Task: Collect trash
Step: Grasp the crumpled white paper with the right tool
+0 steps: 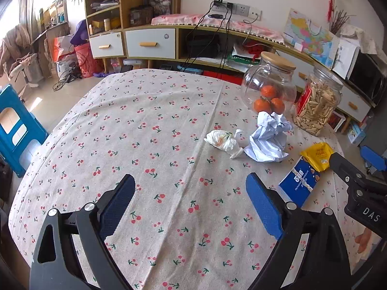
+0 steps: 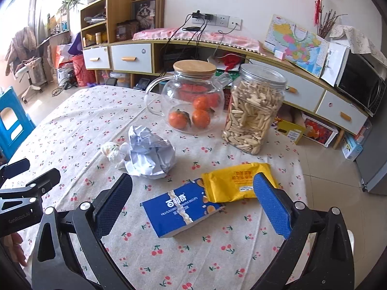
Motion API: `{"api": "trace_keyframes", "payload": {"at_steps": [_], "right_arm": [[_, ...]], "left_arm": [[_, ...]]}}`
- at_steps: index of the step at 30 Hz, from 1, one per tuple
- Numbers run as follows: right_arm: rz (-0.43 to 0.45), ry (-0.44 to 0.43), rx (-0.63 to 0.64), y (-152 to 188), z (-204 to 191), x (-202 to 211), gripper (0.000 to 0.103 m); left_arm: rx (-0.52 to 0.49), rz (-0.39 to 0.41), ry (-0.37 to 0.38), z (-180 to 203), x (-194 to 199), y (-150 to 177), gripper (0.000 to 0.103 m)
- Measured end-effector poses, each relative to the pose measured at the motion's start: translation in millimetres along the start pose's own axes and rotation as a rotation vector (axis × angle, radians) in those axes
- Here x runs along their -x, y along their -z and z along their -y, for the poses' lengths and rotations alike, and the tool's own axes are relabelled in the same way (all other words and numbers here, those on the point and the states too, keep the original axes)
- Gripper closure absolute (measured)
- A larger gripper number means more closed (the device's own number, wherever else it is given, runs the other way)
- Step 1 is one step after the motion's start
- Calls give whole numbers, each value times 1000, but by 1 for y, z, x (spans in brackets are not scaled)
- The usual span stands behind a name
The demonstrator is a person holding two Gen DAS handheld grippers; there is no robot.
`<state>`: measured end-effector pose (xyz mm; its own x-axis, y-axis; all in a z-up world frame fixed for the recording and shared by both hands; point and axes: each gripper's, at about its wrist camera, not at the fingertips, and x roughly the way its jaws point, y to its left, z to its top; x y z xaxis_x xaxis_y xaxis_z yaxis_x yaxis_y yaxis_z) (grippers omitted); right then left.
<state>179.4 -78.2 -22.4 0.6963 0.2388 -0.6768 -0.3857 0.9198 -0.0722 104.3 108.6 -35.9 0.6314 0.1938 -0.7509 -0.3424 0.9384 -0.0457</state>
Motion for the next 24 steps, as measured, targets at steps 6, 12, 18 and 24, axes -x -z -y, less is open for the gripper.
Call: {"api": "trace_keyframes", "payload": {"at_steps": [6,12,18,24], "right_arm": [[-22,-110,92,-17,-31,-36,7],[-66,-143,51,-34,-39,-72,7],[-104,-160,37,-38,-46,-98,18],[-103,-171,-2,-29,-35,-83,48]], "left_arm": [[65,-22,-4,-32,1,1,13],[79,-18,-2,-43,4,-1,13],[94,-25,8,-45,2,-2,13],[118,-38,45,-41,-1,-5,13]]}}
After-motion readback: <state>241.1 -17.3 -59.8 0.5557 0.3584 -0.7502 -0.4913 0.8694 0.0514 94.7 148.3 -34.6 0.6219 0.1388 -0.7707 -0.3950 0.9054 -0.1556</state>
